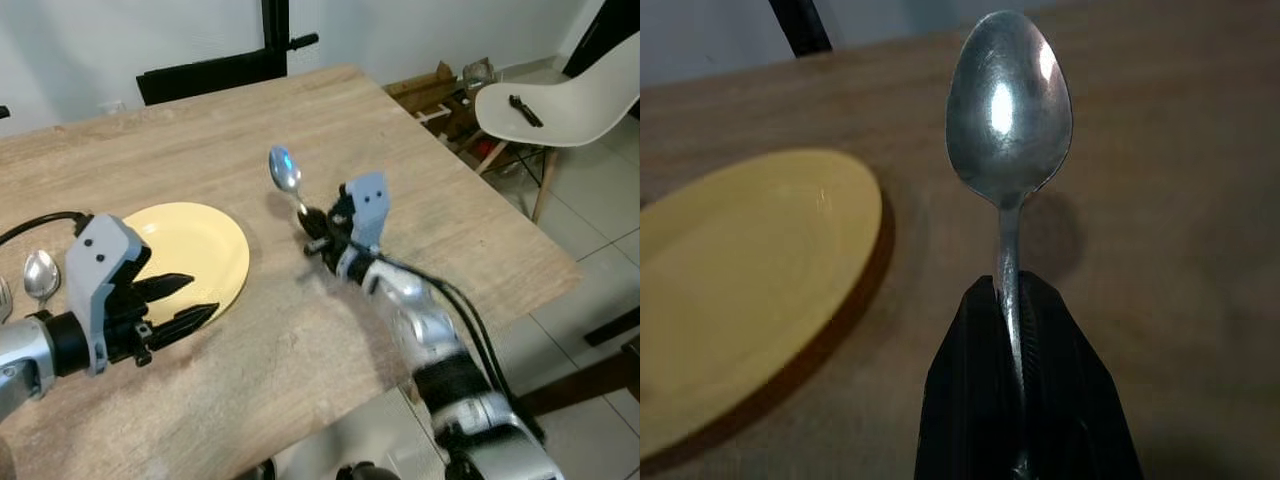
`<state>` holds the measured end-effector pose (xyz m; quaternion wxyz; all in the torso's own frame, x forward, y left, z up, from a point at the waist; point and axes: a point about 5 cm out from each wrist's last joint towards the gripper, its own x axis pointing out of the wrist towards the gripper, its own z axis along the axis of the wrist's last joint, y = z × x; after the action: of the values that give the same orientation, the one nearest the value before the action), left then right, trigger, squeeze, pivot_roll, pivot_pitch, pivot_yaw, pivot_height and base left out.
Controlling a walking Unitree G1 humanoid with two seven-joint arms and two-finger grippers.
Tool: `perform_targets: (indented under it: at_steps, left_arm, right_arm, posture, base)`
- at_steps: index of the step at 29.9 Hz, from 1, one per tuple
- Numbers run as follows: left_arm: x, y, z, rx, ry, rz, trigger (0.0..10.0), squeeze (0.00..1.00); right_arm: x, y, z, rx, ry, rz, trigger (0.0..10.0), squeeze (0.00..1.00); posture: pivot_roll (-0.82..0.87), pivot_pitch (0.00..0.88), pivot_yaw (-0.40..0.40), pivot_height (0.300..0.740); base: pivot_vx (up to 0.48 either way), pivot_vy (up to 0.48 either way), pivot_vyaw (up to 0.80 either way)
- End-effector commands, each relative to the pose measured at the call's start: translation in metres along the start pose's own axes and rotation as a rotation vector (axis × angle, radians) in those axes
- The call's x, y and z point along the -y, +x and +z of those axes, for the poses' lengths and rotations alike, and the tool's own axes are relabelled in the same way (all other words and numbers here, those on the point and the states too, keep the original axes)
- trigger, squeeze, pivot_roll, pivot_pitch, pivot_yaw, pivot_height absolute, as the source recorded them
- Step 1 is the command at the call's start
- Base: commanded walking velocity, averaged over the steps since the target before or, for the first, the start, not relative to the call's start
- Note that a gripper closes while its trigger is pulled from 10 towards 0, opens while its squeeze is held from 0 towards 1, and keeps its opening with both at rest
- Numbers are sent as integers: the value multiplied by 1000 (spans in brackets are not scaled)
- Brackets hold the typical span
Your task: Setting the table
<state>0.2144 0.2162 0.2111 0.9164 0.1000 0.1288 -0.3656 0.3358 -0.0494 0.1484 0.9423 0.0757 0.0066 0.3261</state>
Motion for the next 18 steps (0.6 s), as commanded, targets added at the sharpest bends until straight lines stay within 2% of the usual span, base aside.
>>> perform_targets:
  at_steps: [1,2,3,5,7,11,13,18]
  left_arm:
    - [4,-2,1,-3,-4,-8,10000,0]
    - [4,0,0,-3,-10,-7,10000,0]
    - [4,0,0,-3,-10,-7,10000,0]
    - [6,5,-1,1,-21,-8,10000,0]
    - [6,10,0,8,-24,-8,10000,0]
    - [6,11,3,14,-21,-2,10000,0]
    - [7,10,4,13,-18,4,10000,0]
    - [9,4,4,7,-20,24,10000,0]
  right_arm:
    - [-7,2,5,27,23,11,10000,0]
    - [-13,4,4,30,62,13,10000,0]
    - [-13,4,4,30,62,13,10000,0]
    - [-22,16,2,42,119,-23,10000,0]
    - [-26,28,5,54,138,-40,10000,0]
    - [-31,39,10,51,133,-19,10000,0]
    - [-35,44,8,17,111,1,10000,0]
    - [-32,45,0,-28,94,-30,10000,0]
  posture:
    - [24,101,39,740]
    - [17,103,42,740]
    - [17,103,42,740]
    - [22,103,46,740]
    - [22,103,46,740]
    - [55,109,42,740]
    - [64,112,38,740]
    - [84,123,25,740]
  base:
    - [0,0,0]
    - [0,0,0]
    - [0,0,0]
    - [0,0,0]
    - [0,0,0]
    - [0,0,0]
    - [0,0,0]
    - [0,0,0]
